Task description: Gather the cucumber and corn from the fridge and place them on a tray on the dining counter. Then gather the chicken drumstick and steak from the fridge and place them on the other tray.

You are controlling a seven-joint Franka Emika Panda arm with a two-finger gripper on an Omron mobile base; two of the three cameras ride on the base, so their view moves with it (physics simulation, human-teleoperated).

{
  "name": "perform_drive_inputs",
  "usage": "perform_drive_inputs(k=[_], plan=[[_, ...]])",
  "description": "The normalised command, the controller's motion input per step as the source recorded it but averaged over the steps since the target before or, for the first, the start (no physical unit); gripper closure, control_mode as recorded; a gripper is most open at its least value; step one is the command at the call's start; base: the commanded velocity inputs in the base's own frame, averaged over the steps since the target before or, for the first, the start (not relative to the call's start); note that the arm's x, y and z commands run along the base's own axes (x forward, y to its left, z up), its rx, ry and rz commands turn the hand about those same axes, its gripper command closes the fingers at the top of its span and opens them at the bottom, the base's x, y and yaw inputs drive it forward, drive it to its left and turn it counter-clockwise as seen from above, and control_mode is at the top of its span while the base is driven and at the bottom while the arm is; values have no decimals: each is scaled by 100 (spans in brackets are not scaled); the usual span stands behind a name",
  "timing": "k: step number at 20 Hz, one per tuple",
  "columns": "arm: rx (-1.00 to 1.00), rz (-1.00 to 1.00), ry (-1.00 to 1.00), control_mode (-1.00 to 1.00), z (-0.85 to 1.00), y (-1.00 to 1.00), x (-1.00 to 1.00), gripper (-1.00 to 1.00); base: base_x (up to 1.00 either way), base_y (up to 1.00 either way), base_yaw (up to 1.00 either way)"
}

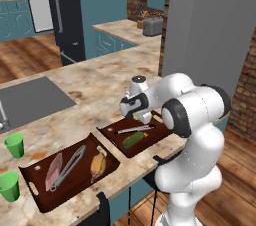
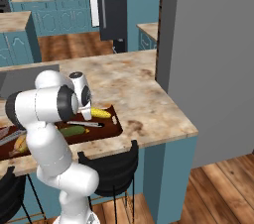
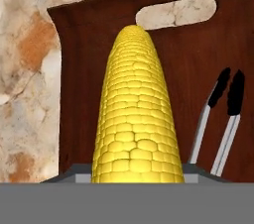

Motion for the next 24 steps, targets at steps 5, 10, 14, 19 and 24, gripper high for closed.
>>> perform_drive_inputs(k=[5, 10, 14, 19, 24], plan=[[1, -8, 9, -100, -39, 11, 10, 100, 0, 0, 0], [1, -6, 10, -100, -7, 1, -16, -100, 0, 0, 0], [1, -5, 6, -100, 7, 0, -44, -100, 0, 0, 0], [0, -5, 1, -100, 31, 0, -46, -100, 0, 0, 0], [1, -2, 0, -100, 35, 0, -46, -100, 0, 0, 0]])
